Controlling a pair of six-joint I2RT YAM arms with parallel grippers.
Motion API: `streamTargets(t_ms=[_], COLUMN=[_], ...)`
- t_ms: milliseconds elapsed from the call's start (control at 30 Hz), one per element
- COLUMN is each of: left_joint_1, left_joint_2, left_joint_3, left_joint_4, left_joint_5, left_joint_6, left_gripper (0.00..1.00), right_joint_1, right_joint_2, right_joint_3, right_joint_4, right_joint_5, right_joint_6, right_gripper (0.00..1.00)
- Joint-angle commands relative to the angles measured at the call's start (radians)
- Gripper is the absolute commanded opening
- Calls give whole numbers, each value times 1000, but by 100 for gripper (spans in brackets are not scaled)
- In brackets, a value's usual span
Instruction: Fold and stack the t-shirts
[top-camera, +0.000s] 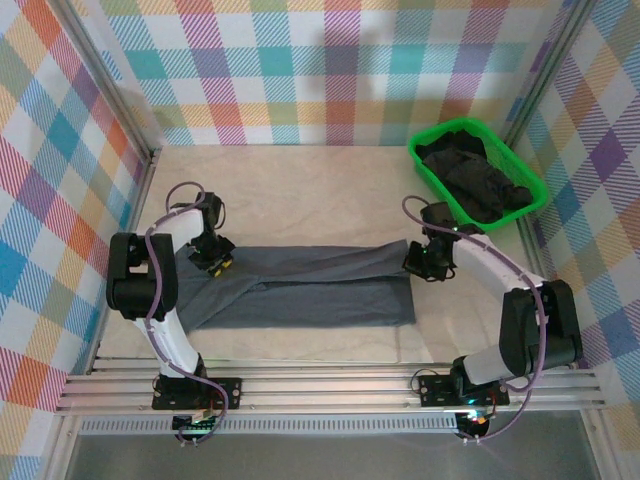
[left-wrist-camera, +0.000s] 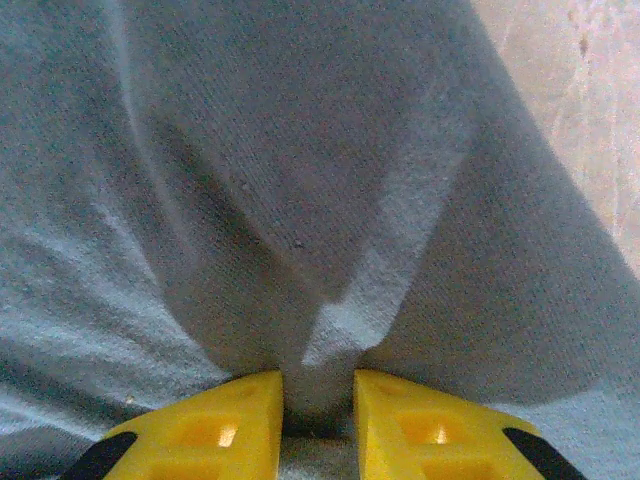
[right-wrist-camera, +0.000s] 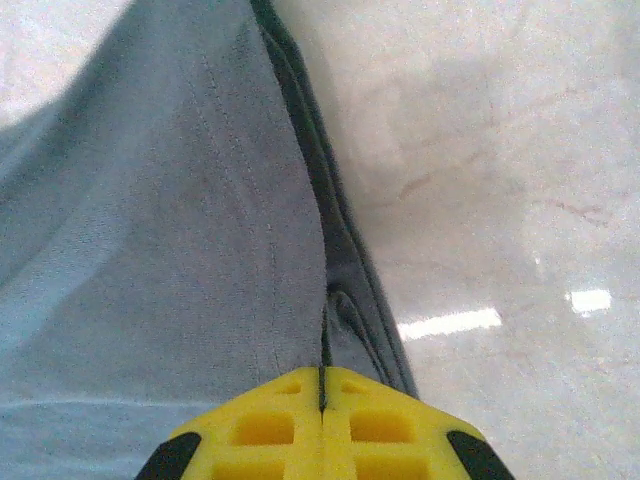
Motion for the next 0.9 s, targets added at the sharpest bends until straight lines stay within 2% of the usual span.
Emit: streamTargets(t_ms=[0,200,400,467,533,600,667,800,867], left_joint_1=[9,9,9,9,8,4,3,6,7], left_joint_2=[33,16,-1,-14,-45,-96,-145,-126,-92], left_joint_3=[7,15,17,18,32,47,44,28,18], left_joint_4=[10,2,-7,-12,-37,-70,-82,-96,-78], left_joint_5=[-23,-28,-19,-18,-27,-61,-90,-69,-44], left_joint_6=[-17,-22,-22,-22,-18,-6,14,52,52], left_gripper=[25,25,25,25,28,35,38,37,36], right_joint_1=[4,2,2,3,14,56,118,266,302], right_joint_2=[16,101,97,85,28,-37,-48,93,186], right_joint_3=[-44,-52,-41,-30,-7,25,64,139,186], right_joint_4=[-64,-71,-82,-112,-150,-172,-182,-103,-51], right_joint_5=[3,30,10,29,79,135,152,61,-4], right_joint_6=[-19,-3,-5,-4,-2,-2,11,60,81], right_gripper=[0,0,0,6,19,27,29,29,29])
